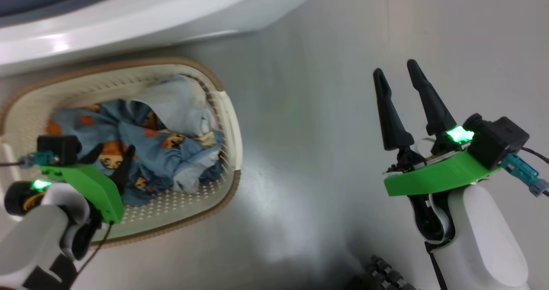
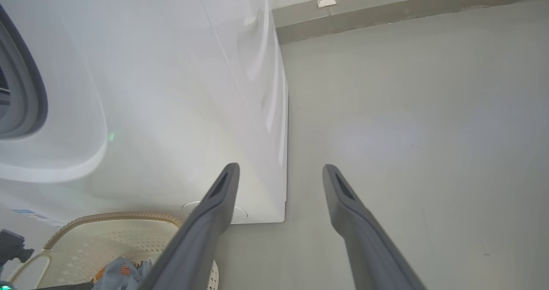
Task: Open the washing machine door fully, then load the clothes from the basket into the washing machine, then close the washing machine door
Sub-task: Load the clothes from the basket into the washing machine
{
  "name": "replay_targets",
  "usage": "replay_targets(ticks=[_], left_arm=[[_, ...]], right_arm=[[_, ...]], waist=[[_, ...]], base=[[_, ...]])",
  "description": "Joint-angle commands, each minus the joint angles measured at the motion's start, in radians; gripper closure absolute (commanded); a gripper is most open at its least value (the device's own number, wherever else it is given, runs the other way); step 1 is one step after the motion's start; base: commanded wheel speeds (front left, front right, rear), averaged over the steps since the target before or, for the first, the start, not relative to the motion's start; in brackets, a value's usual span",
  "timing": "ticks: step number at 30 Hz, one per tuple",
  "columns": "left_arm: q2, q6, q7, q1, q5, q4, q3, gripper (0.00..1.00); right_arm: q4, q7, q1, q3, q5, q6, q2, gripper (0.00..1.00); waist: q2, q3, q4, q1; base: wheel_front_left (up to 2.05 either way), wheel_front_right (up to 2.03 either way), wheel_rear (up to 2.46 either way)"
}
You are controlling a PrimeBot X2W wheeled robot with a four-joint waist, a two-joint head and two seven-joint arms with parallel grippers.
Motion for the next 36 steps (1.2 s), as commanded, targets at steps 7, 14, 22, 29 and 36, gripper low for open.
replay_targets(ticks=[7,14,22,29,36], left_arm=[[0.085,-0.003,-0.002,-0.068,-0.083,0.040,-0.095,0.00],[0.105,-0.003,0.007,-0.113,-0.145,0.081,-0.168,0.00],[0.095,-0.003,0.010,-0.182,-0.206,0.165,-0.218,0.00],[0.062,-0.003,0.054,-0.212,-0.277,0.218,-0.260,0.42],[0.077,-0.003,0.035,-0.212,-0.314,0.197,-0.320,1.00]], right_arm=[[-0.034,-0.007,0.010,0.049,0.045,0.002,0.005,0.00],[-0.044,-0.007,0.004,0.067,0.063,0.002,0.005,0.00],[-0.061,-0.007,-0.001,0.074,0.064,0.002,0.005,0.00],[-0.063,-0.007,0.000,0.083,0.062,0.002,0.005,0.00],[-0.062,-0.007,0.003,0.074,0.059,0.002,0.005,0.00]], waist=[[-0.0001,0.103,-0.093,-0.0001],[-0.0001,0.134,-0.120,-0.0001],[-0.0001,0.155,-0.136,-0.0001],[-0.0001,0.152,-0.144,-0.0001],[-0.0001,0.131,-0.138,-0.0001]], base=[[0.00,0.00,0.00],[0.00,0.00,0.00],[0.00,0.00,0.00],[0.00,0.00,0.00],[0.00,0.00,0.00]])
